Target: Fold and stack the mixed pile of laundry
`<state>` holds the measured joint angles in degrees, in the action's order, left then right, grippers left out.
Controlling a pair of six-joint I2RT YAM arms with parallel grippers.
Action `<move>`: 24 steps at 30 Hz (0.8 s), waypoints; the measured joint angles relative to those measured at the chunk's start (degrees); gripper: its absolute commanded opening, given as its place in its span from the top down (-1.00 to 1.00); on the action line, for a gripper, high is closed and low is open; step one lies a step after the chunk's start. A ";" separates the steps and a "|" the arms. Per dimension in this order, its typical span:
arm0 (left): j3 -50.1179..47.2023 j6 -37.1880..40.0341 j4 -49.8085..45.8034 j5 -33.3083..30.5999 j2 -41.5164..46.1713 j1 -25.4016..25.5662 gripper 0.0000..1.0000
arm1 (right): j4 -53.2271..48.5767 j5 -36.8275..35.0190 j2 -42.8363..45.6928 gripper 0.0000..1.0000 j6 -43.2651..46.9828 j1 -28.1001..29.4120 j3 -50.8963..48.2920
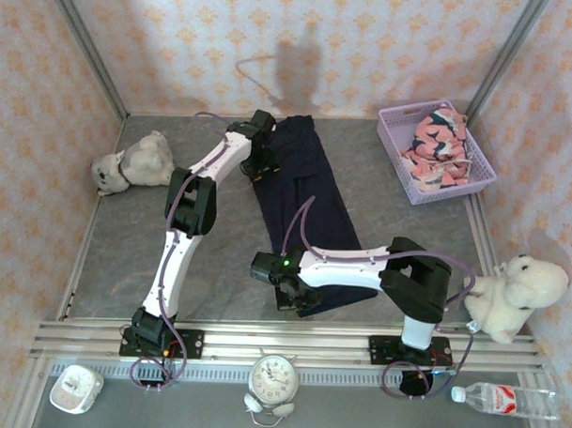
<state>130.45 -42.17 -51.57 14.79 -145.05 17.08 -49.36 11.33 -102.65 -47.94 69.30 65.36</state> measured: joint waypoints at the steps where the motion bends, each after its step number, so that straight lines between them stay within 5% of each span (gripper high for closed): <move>1: 0.00 -0.02 0.00 0.02 -0.02 0.00 -0.05 | -0.50 -0.04 0.00 1.00 -0.02 0.59 0.57; 8: 0.15 -0.39 0.07 0.50 -0.26 -0.28 -0.06 | 0.50 1.38 -0.07 1.00 -0.90 7.21 5.16; 12: 0.72 -0.39 -0.07 1.29 -0.59 -0.33 -0.07 | 1.05 2.19 -1.16 0.54 -0.70 7.17 5.92; 16: 1.68 -0.37 0.09 1.33 -1.18 -0.33 -0.07 | 2.45 4.85 -0.87 0.32 -0.20 7.04 5.70; 22: 7.80 0.26 -0.35 1.77 -4.57 -0.48 -0.12 | 7.17 6.97 7.78 0.22 -0.90 0.92 -1.29; 24: 10.80 0.48 -0.55 2.51 -6.23 -0.72 -0.21 | 6.08 5.01 11.26 0.03 -1.46 -3.02 -3.34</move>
<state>141.25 -41.69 -52.12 17.30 -151.28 16.36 -43.29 16.34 -91.39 -49.41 66.28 62.02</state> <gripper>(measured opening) 0.568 0.417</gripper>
